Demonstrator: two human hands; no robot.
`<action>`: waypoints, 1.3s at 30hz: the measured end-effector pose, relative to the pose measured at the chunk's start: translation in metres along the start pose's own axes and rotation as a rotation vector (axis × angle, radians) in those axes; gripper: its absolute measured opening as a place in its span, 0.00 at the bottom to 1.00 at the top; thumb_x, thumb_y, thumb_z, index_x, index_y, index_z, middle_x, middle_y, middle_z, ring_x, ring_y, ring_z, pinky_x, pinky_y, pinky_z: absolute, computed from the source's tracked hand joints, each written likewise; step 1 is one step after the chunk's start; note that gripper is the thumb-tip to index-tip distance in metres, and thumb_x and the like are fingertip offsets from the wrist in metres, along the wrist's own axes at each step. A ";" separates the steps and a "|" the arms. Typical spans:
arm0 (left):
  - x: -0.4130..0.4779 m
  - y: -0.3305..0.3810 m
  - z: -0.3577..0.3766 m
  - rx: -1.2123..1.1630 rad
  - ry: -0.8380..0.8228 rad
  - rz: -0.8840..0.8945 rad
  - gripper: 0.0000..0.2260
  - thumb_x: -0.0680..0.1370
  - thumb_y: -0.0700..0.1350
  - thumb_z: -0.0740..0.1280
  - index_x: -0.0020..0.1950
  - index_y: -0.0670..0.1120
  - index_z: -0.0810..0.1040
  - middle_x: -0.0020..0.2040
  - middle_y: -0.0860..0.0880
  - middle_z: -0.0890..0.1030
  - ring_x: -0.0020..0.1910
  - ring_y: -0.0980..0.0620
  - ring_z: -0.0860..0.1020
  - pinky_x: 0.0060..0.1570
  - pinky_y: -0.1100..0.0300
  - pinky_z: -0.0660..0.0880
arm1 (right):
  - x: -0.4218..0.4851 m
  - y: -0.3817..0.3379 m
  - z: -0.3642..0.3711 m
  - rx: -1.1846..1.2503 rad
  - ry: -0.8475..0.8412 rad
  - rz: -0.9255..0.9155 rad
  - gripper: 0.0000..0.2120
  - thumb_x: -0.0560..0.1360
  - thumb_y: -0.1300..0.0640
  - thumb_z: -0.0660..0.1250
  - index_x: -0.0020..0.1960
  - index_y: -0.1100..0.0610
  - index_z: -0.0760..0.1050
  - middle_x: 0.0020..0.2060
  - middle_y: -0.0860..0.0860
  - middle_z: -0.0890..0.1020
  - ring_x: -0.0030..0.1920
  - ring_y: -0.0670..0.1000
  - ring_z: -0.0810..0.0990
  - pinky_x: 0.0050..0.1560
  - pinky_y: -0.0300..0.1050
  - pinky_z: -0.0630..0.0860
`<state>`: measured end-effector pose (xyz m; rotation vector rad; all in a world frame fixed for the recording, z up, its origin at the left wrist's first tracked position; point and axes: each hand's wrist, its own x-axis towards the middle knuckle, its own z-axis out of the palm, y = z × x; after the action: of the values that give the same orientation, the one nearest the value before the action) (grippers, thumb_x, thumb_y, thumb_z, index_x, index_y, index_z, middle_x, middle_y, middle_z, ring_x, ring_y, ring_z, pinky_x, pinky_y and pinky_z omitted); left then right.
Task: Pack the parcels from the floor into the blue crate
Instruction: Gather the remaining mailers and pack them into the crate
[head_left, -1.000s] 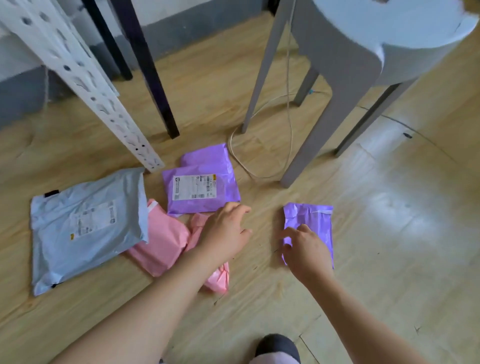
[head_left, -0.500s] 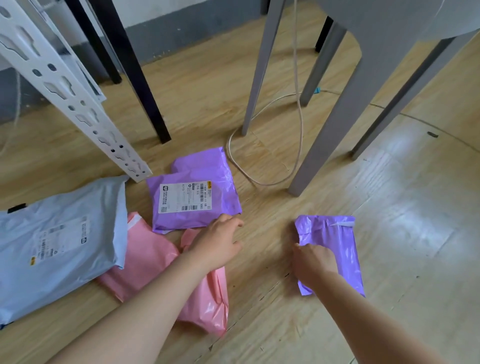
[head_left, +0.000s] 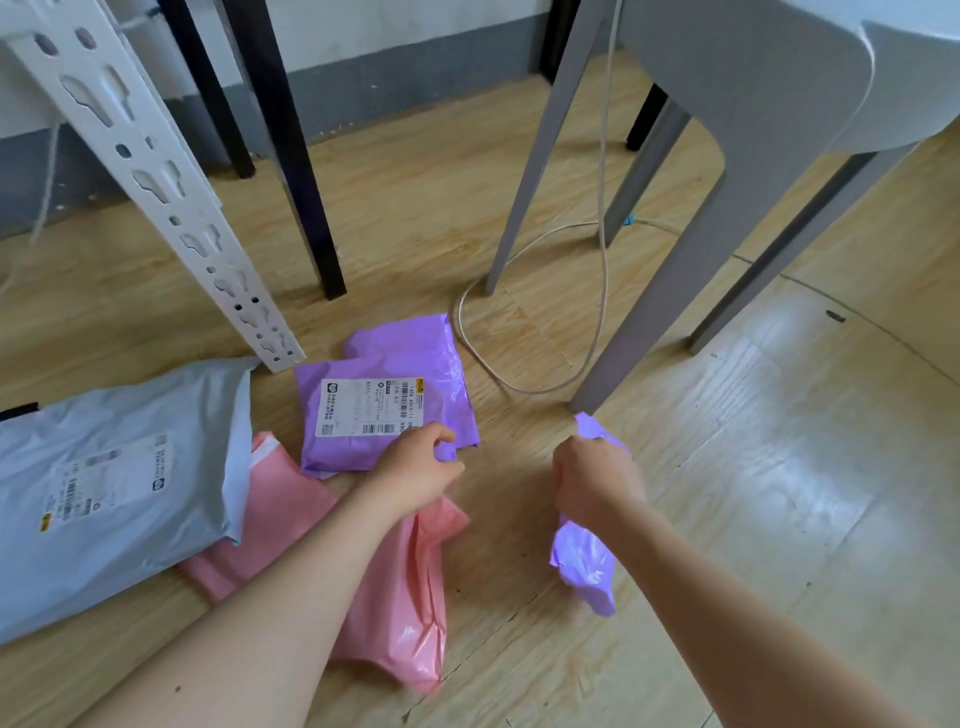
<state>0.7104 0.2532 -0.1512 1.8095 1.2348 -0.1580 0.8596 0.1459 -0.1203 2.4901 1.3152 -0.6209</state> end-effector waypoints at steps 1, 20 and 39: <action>0.003 0.000 -0.003 -0.051 0.011 -0.035 0.19 0.74 0.45 0.68 0.65 0.46 0.73 0.64 0.47 0.74 0.63 0.49 0.73 0.61 0.59 0.70 | 0.003 -0.005 -0.010 0.051 0.008 0.009 0.14 0.70 0.66 0.60 0.52 0.59 0.78 0.50 0.56 0.82 0.52 0.58 0.80 0.43 0.43 0.72; 0.002 -0.005 -0.048 -1.347 -0.233 -0.316 0.16 0.71 0.61 0.67 0.45 0.49 0.77 0.40 0.48 0.78 0.42 0.48 0.77 0.49 0.53 0.74 | 0.021 -0.083 -0.088 1.507 0.010 0.257 0.15 0.66 0.74 0.58 0.28 0.57 0.71 0.19 0.49 0.72 0.28 0.50 0.67 0.29 0.38 0.64; -0.002 -0.062 -0.091 -0.937 0.421 -0.237 0.18 0.68 0.37 0.74 0.56 0.43 0.75 0.54 0.45 0.80 0.45 0.49 0.79 0.40 0.59 0.75 | 0.042 -0.126 -0.040 1.126 -0.080 0.196 0.07 0.61 0.68 0.67 0.31 0.57 0.75 0.28 0.54 0.74 0.31 0.50 0.70 0.33 0.40 0.66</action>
<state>0.6275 0.3231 -0.1346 0.8915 1.4649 0.6097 0.7860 0.2632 -0.1094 3.2644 0.7229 -1.7518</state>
